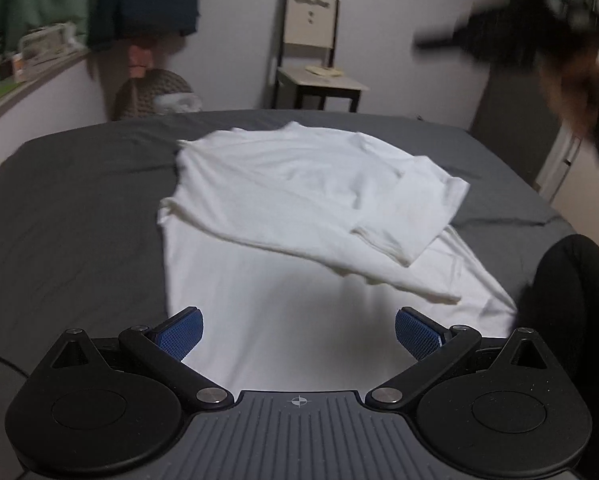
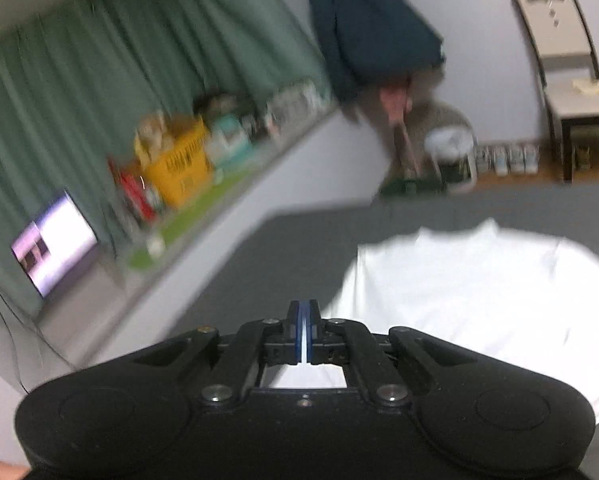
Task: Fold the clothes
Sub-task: 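Fold the held sleeve diagonally across the shirt body with the right gripper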
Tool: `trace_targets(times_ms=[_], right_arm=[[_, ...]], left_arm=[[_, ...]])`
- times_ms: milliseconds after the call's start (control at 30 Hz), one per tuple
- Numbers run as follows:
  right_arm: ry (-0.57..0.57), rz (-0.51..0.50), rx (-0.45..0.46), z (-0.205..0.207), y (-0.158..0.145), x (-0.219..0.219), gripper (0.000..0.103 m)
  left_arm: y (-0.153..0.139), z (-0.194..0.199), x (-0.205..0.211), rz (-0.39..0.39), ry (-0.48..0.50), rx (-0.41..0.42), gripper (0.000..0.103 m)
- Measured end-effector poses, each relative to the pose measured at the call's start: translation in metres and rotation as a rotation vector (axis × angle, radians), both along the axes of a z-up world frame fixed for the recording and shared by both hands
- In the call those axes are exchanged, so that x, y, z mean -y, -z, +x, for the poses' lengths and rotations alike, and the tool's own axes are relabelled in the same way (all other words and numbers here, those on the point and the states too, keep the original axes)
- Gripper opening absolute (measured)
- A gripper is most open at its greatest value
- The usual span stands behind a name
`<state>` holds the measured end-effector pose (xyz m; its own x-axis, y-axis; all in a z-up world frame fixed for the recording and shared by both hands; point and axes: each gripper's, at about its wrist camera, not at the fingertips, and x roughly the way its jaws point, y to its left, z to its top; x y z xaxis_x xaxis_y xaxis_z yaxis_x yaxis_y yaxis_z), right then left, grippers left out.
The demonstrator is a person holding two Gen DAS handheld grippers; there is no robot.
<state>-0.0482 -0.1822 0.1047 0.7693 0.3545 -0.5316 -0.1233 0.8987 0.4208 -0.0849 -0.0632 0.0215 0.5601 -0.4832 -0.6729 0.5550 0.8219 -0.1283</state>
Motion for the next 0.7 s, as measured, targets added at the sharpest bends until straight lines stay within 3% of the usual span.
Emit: trace_targets(times_ms=[133, 200, 300, 400, 533, 700], right_arm=[[0.021, -0.267, -0.088, 0.023, 0.063, -0.032, 0.026], [0.003, -0.432, -0.181, 0.035, 0.096, -0.048, 0.028], [-0.019, -0.566, -0.288, 0.045, 0.132, -0.063, 0.028], [-0.038, -0.567, -0.323, 0.056, 0.148, -0.073, 0.028], [-0.044, -0.567, -0.292, 0.064, 0.167, -0.067, 0.028], [0.021, -0.541, -0.275, 0.062, 0.188, -0.057, 0.028]], left_arm=[[0.004, 0.000, -0.025, -0.037, -0.056, -0.023, 0.103], [0.005, 0.002, -0.032, -0.055, -0.081, -0.022, 0.103], [0.008, 0.005, -0.033, -0.072, -0.096, -0.029, 0.103], [0.010, 0.005, -0.028, -0.069, -0.074, -0.033, 0.103], [0.010, 0.005, -0.021, -0.044, -0.053, -0.028, 0.103], [0.010, 0.004, -0.016, -0.030, -0.046, -0.032, 0.103]])
